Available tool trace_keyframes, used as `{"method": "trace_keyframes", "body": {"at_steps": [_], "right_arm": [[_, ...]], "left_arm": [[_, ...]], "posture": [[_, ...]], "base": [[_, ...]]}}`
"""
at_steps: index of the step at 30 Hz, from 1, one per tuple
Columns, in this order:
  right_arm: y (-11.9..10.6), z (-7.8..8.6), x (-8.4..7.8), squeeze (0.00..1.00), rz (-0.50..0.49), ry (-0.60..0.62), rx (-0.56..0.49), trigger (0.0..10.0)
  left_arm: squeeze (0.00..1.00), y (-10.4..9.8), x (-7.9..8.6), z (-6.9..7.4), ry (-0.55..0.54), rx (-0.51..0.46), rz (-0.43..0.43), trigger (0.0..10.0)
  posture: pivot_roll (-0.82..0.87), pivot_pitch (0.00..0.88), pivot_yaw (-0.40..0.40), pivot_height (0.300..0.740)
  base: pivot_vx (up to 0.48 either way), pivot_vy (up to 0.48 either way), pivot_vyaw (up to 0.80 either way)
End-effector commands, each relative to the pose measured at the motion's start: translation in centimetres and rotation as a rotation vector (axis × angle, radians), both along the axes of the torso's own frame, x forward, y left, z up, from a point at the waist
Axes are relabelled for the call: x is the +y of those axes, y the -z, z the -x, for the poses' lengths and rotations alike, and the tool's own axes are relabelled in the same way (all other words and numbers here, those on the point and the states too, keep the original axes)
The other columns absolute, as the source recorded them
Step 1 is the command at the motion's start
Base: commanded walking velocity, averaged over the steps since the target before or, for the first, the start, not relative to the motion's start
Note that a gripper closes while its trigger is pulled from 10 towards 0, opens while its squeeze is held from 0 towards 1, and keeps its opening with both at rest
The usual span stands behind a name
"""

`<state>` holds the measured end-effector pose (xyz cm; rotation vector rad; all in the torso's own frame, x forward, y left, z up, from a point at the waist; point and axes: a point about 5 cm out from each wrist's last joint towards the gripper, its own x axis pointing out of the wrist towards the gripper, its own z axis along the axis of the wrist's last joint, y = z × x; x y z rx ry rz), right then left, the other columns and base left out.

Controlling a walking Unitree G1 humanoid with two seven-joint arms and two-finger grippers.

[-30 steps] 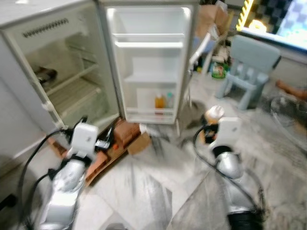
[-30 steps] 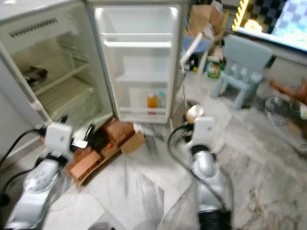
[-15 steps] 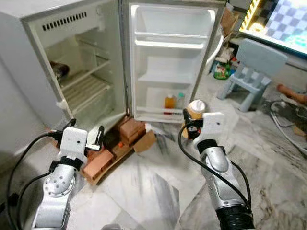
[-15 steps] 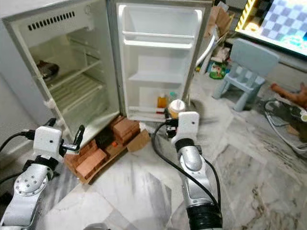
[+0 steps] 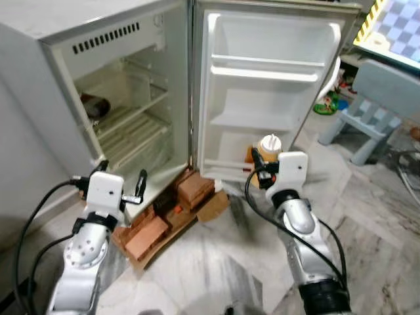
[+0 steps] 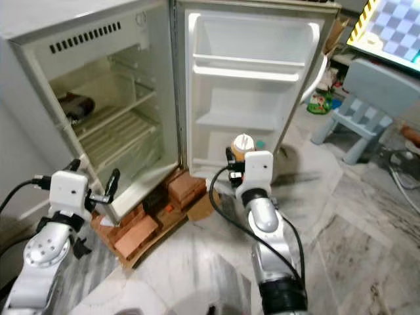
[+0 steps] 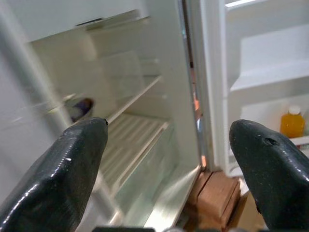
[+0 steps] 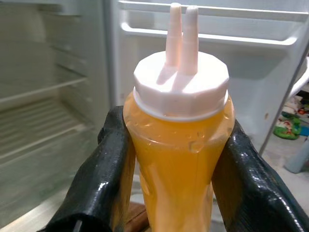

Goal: Restocking fridge

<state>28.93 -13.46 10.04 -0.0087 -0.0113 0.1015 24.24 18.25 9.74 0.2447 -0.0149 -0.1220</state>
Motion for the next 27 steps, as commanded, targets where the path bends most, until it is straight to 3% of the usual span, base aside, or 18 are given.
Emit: {"method": "trace_keyframes", "body": {"at_steps": [1,19,27], "right_arm": [[-0.4,-0.1,-1.2,0.00,0.014,0.042,-0.017,10.0],[-0.4,-0.1,-1.1,0.00,0.014,0.032,-0.012,10.0],[-0.3,-0.7,-2.1,0.00,0.010,0.051,0.003,10.0]], "left_arm": [[0.00,-0.3,-1.1,-0.1,0.036,-0.015,0.005,10.0],[0.00,-0.4,-1.8,-0.1,0.049,-0.016,0.018,10.0],[0.00,-0.4,-1.7,0.0,0.043,-0.012,0.024,10.0]], "posture": [[0.09,0.028,-0.074,0.740],[0.09,0.037,-0.077,0.740],[0.10,0.041,-0.077,0.740]], "base": [[0.461,0.000,0.00],[0.464,0.000,0.00],[0.000,0.000,0.00]]}}
